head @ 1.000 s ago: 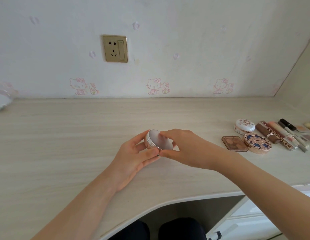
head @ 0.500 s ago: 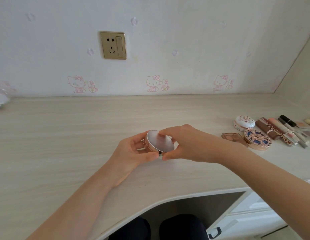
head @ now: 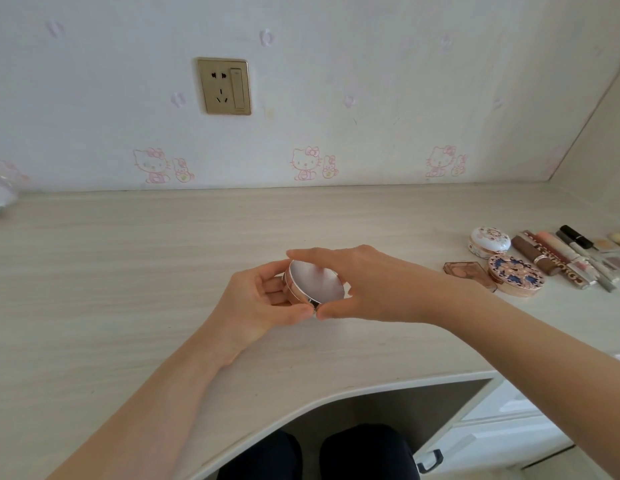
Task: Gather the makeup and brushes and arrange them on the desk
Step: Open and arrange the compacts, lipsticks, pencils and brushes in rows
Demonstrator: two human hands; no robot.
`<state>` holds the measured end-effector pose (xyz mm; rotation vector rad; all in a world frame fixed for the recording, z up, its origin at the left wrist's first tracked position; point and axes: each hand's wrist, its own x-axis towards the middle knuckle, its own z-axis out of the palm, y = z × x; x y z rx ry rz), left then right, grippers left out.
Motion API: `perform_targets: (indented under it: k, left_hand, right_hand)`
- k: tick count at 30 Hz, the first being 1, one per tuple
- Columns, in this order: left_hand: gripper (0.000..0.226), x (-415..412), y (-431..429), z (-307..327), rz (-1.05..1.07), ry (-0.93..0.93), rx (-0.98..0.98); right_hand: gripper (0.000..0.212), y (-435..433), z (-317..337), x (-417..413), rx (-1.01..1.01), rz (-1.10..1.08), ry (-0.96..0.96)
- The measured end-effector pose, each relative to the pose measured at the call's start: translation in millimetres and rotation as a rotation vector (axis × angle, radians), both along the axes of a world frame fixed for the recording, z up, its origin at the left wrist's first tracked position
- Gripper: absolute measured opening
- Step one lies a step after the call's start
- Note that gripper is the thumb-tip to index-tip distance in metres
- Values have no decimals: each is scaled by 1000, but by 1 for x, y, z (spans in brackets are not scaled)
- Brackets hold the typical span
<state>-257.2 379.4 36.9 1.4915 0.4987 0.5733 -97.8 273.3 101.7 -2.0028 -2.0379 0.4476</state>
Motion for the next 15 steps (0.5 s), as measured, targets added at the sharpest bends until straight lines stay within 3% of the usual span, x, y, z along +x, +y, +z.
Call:
perform_targets:
  k: [5, 15]
  left_hand:
    - [65, 2, -1, 0, 24, -9, -10]
    - [63, 3, -1, 0, 73, 25, 52]
  right_hand:
    - [70, 4, 1, -1, 27, 42, -82]
    - [66, 15, 3, 7, -43, 43, -54]
